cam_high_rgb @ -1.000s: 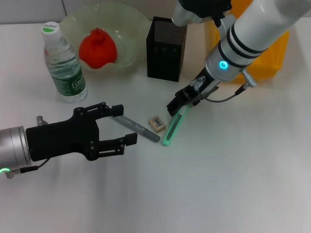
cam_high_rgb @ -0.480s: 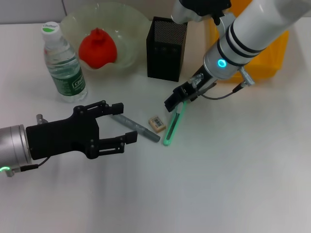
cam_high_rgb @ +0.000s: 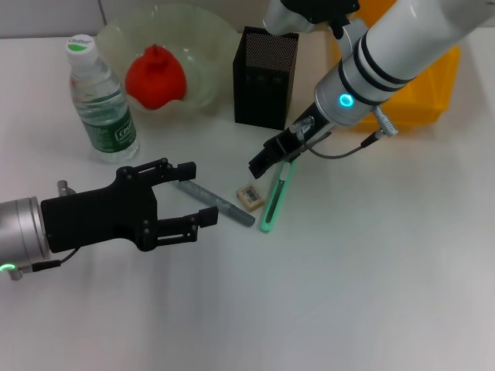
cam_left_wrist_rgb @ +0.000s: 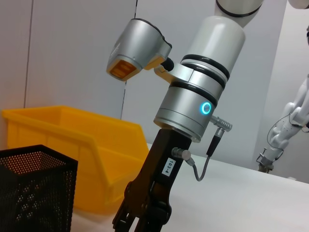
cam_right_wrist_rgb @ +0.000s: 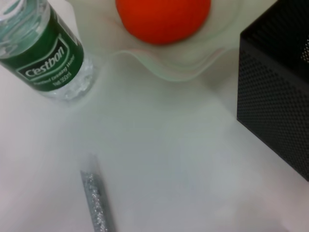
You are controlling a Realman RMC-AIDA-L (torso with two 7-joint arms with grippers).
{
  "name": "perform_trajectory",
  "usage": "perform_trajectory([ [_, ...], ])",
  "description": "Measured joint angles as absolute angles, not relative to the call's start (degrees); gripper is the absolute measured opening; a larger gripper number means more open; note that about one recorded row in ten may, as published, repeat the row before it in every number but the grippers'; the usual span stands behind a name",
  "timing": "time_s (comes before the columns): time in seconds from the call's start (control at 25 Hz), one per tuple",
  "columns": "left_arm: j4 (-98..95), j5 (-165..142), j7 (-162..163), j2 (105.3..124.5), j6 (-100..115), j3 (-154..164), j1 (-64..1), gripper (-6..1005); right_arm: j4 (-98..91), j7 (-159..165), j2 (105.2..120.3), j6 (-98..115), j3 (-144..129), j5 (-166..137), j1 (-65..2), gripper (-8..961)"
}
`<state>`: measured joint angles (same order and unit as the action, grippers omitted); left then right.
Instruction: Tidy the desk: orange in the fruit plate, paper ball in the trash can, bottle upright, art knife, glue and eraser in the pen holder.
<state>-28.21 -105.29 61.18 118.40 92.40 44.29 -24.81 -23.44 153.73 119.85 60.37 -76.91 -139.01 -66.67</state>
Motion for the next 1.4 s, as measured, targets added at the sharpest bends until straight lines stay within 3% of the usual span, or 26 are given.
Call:
perform_trajectory([
  [1.4, -28.21, -105.29, 61.53, 118.39, 92.55, 44.29, -24.87, 811, -24.88, 156.54, 119.89, 58.98, -82.53, -138.40, -64.95, 730],
])
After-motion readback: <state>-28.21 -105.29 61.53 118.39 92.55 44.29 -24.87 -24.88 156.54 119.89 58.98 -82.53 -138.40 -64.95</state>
